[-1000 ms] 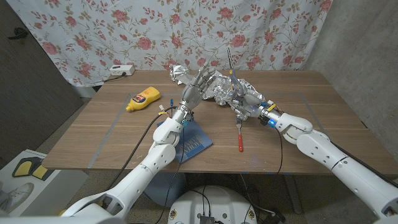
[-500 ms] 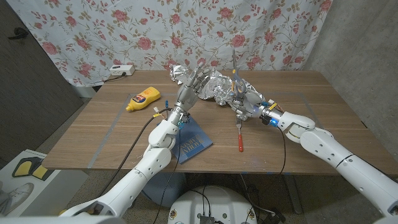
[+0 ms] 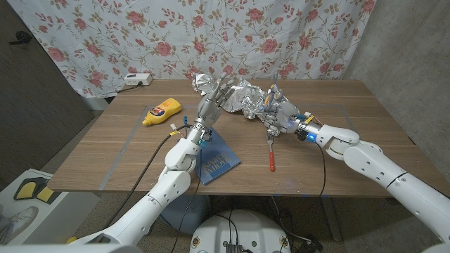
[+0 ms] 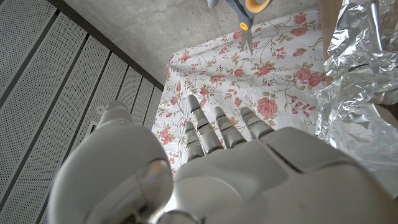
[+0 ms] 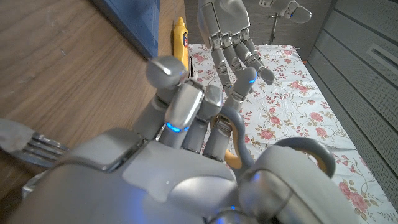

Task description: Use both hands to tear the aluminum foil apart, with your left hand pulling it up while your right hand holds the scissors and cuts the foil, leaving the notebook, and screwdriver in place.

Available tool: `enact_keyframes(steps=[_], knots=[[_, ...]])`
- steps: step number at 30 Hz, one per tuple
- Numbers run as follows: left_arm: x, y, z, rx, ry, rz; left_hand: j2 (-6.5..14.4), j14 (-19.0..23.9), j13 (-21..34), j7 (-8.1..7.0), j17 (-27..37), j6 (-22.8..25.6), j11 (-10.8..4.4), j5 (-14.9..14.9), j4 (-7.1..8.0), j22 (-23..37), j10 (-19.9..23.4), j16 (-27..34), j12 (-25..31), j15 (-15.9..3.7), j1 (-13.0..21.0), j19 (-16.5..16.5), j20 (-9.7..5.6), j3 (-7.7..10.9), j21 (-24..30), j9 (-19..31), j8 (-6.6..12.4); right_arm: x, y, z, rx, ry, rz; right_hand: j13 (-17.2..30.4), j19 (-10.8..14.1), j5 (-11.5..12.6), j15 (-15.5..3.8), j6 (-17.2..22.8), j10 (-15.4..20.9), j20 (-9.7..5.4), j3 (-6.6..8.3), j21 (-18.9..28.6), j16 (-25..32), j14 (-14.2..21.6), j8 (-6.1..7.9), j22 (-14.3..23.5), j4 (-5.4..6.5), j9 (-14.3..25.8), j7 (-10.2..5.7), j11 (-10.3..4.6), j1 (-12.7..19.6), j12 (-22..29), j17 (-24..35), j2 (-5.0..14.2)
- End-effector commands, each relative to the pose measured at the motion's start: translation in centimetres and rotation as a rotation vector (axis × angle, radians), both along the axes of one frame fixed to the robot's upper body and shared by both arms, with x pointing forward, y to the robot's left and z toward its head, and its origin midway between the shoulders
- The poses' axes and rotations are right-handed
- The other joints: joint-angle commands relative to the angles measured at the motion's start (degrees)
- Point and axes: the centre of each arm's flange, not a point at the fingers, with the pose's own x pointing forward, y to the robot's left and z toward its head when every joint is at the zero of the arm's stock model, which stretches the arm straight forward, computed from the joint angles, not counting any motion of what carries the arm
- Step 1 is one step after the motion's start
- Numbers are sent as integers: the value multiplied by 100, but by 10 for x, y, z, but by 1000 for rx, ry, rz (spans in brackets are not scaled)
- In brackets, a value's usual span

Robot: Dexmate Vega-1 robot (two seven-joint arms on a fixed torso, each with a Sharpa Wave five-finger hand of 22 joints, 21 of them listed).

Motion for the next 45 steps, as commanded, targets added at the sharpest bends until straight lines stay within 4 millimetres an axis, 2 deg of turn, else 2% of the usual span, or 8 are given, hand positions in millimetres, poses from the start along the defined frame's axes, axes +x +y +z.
enact_keyframes(steps=[1,7,10,16,26,37,43,45], knots=[[-6,7,-3,1,6,28,42,75,6,0,-16,63,-7,26,-19,18,79,32,14,-4,6,66,-4,6,43,2,58,-5,-9,14,-163,-10,-26,0,4,113,-2,351,440,0,-128,-120,56,3,-154,111,2,-162,683,-512,-645,388,25,-178],[-11,13,0,11,-2,54,56,118,7,-6,-52,95,-19,31,-32,17,135,49,25,-20,21,77,-13,16,45,1,65,-8,-14,20,-259,15,-2,2,-36,253,3,198,300,1,-136,-305,56,-78,-367,90,15,-342,813,-486,-1354,389,24,-309],[-13,18,2,23,-8,78,59,122,7,2,-66,94,-1,31,-36,17,153,50,28,-20,23,82,-10,17,46,1,62,-11,-15,22,-288,24,5,2,-38,295,4,142,257,0,-126,-339,57,-100,-415,93,14,-363,847,-478,-1456,389,24,-310],[-14,27,8,59,-17,123,64,126,8,46,-107,45,49,28,-32,17,67,53,-21,-1,0,84,-4,10,45,-1,36,-16,-18,22,-302,34,26,3,-18,354,4,109,204,1,-114,-366,59,-130,-487,109,5,-429,873,-473,-1512,392,24,-304],[-8,43,24,203,-32,205,20,-64,-43,231,-303,-74,447,3,-15,18,-621,-35,-307,156,-159,50,61,-68,28,-4,-13,-21,-18,25,-363,40,53,3,-96,496,9,-28,78,21,-118,-461,59,-222,-602,185,-1,-443,947,-466,-1543,397,24,-321],[-6,59,47,355,-71,287,23,-361,-111,360,-439,-50,548,-10,-11,21,-977,-110,-407,308,-244,-109,196,-99,-16,-1,0,-26,-17,30,-379,28,72,3,-70,638,7,-33,-28,51,-98,-590,64,-315,-646,124,-12,-408,966,-478,-1519,403,24,-289],[-5,71,54,452,-80,320,357,-678,-191,434,-603,-254,673,14,-217,21,-1407,-115,-451,461,121,-263,315,170,-25,5,-54,-28,-18,30,-394,22,74,2,-48,695,6,-28,-43,38,-92,-639,67,-331,-660,111,-17,-384,960,-490,-1509,406,23,-264],[-4,74,56,478,-77,317,370,-753,-213,389,-649,-299,618,24,-293,20,-1465,-118,-441,443,206,-287,274,213,-22,5,-54,-29,-18,30,-388,31,81,2,-46,752,5,-22,-53,46,-83,-667,70,-339,-685,145,-24,-372,950,-497,-1495,407,24,-222]])
